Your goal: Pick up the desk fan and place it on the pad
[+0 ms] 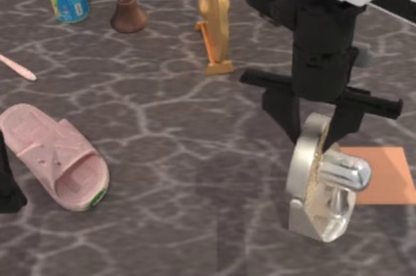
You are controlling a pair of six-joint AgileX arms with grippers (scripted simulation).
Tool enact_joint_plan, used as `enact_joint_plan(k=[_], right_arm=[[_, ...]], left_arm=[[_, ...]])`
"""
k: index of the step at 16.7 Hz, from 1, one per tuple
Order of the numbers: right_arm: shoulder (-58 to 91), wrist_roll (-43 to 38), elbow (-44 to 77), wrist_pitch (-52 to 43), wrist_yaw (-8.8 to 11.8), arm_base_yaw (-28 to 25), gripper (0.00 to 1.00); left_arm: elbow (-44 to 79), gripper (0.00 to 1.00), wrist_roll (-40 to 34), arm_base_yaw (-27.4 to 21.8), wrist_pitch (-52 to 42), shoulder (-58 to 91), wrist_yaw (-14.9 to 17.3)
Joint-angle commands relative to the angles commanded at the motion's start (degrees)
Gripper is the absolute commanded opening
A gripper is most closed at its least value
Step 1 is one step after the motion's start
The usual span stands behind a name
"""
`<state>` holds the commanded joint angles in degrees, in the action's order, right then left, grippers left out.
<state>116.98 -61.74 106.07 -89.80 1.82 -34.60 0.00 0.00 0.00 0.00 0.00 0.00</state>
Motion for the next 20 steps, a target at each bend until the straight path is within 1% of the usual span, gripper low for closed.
enact_joint_plan(k=[3,7,11,14,17,20], right_arm=[[-2.3,19.9,-2.6,-0.4,0.4,2.8,0.00],[-6.5,50.1,-5.9,0.5,0.5,6.9,0.00],[-10.8,80.8,-9.0,2.6,-0.2,11.1,0.00],[-13.7,101.6,-11.5,4.5,-1.1,14.0,0.00],[-15.9,118.4,-13.9,6.2,-2.3,16.6,0.00],[-17.2,129.7,-16.0,7.4,-3.4,18.5,0.00]], left_arm=[[0.0,1.00,0.0,0.0,0.0,0.0,0.0],[0.0,1.00,0.0,0.0,0.0,0.0,0.0],[0.0,1.00,0.0,0.0,0.0,0.0,0.0],[0.0,1.00,0.0,0.0,0.0,0.0,0.0],[0.0,1.00,0.0,0.0,0.0,0.0,0.0],[0.0,1.00,0.0,0.0,0.0,0.0,0.0]])
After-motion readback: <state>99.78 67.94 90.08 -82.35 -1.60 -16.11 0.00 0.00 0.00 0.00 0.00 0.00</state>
